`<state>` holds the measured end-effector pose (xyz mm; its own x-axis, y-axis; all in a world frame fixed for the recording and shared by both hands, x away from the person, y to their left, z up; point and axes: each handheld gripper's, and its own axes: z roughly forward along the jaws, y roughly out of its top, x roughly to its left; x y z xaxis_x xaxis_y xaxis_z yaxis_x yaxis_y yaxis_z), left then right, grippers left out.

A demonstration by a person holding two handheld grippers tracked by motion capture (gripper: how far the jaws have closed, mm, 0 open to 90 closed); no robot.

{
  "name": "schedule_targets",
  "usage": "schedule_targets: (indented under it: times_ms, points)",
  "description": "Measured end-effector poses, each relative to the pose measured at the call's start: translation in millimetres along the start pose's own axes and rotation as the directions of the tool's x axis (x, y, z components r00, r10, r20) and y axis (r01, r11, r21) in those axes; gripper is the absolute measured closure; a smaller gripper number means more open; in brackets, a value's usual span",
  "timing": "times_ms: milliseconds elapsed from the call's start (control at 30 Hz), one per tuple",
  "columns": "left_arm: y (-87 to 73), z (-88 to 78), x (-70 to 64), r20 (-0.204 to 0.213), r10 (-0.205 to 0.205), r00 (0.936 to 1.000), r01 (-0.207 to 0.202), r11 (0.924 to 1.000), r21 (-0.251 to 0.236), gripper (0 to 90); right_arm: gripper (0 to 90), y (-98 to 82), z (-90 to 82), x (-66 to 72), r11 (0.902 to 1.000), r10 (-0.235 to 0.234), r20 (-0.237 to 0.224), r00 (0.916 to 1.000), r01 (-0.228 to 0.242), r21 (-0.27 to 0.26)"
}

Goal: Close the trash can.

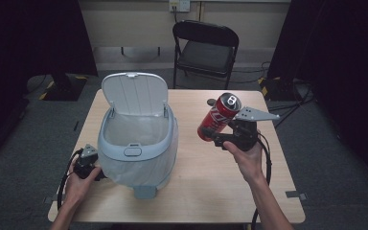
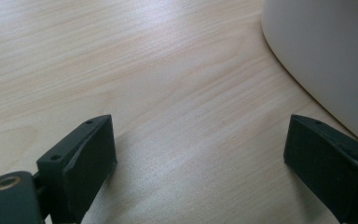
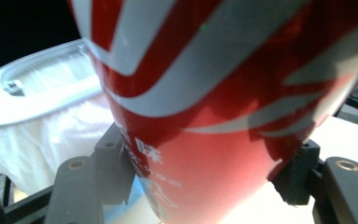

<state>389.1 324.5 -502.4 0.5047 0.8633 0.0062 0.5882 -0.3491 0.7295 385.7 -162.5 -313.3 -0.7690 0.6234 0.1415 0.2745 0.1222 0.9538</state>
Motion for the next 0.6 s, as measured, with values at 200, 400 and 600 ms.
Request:
schedule_targets:
  times_ms: [200,400,600]
  points:
    - [-0.1,0.0,-0.1,-0.001,-0.002,1.0,0.002,1.0,0.0,8.4,34.1,19.7,-2.7,12.0,0.9964,-0.023,-0.045,0.9987,0.019,-0.082]
    - [-0.1,0.0,-0.2,0.0,-0.003,1.0,0.003,1.0,0.001,8.4,34.2,44.9,-1.5,24.4,0.9903,-0.049,-0.088,0.9949,0.037,-0.134]
    - [-0.1,0.0,-0.2,0.0,-0.003,1.0,0.003,1.0,0.001,8.4,34.3,67.6,4.9,40.9,0.9855,-0.091,-0.128,0.9875,0.071,-0.154]
